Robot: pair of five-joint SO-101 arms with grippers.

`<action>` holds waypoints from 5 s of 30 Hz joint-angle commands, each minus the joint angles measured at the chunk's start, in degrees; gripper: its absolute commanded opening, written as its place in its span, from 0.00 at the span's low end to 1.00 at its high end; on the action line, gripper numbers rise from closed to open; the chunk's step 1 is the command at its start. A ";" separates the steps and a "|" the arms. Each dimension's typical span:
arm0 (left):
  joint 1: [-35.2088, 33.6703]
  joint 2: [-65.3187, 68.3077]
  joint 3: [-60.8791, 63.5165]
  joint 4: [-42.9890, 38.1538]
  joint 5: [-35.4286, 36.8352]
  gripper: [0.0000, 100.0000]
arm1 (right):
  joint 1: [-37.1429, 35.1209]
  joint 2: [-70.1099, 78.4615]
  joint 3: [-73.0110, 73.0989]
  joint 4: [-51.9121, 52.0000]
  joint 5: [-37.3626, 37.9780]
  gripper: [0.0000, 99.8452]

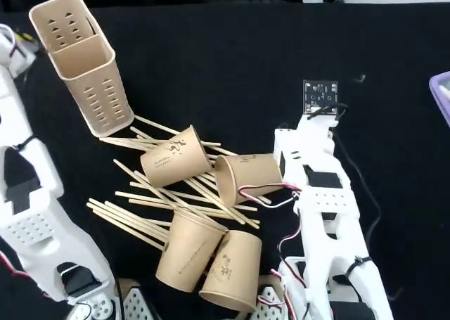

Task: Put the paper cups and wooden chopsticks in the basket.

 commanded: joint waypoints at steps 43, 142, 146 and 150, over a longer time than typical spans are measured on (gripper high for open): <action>10.86 -2.81 -1.45 15.74 1.49 0.25 | -0.88 -0.13 -0.22 -1.14 0.53 0.18; 22.81 -3.34 2.42 10.73 5.45 0.03 | -0.88 -0.13 0.57 -1.49 0.62 0.18; 23.16 -2.73 -2.24 12.48 -6.77 0.04 | -0.88 -0.13 0.48 -1.49 0.62 0.18; 23.16 -2.64 -0.84 12.31 -19.96 0.04 | -0.88 -0.13 0.48 -1.49 0.62 0.18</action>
